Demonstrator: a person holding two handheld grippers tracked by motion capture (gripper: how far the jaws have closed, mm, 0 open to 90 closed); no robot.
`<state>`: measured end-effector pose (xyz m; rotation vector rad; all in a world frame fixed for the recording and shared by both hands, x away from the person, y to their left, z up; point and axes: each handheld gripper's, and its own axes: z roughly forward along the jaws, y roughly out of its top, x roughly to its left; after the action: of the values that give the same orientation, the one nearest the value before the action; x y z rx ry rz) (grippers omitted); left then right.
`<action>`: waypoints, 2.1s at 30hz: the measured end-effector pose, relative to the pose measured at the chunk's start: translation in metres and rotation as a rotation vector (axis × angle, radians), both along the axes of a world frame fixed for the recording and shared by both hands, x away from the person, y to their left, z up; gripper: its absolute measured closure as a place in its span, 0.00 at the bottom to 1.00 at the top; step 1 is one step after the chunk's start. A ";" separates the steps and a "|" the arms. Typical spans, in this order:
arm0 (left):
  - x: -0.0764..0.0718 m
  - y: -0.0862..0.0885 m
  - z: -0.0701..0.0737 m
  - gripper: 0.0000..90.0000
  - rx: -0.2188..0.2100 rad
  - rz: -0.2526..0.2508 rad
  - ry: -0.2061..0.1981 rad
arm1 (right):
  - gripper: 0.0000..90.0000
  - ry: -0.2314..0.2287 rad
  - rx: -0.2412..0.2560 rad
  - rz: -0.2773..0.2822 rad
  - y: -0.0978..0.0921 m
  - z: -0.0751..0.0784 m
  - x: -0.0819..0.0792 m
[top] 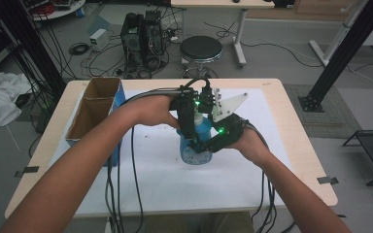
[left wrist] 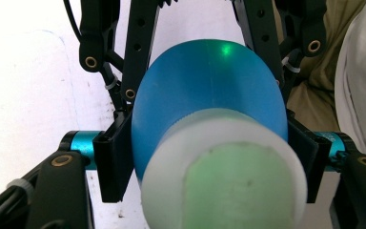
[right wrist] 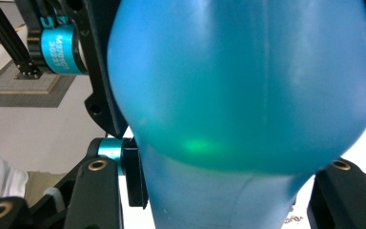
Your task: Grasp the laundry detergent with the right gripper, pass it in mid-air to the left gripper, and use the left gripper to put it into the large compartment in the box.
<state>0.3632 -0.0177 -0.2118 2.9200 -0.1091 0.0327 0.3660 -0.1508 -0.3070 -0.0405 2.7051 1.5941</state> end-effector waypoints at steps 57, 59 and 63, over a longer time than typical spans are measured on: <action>0.000 0.019 0.012 0.42 0.011 -0.014 -0.051 | 0.13 0.002 -0.070 -0.053 -0.040 0.002 -0.005; 0.001 0.022 0.014 0.42 0.020 -0.007 -0.052 | 0.13 0.023 -0.119 -0.114 -0.046 0.001 -0.008; 0.003 0.027 0.017 0.42 0.021 0.013 -0.052 | 0.13 0.064 -0.165 -0.065 -0.059 0.000 -0.009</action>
<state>0.3665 0.0091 -0.1947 2.9412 -0.0991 0.1096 0.3574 -0.2097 -0.3071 0.0994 2.8482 1.3756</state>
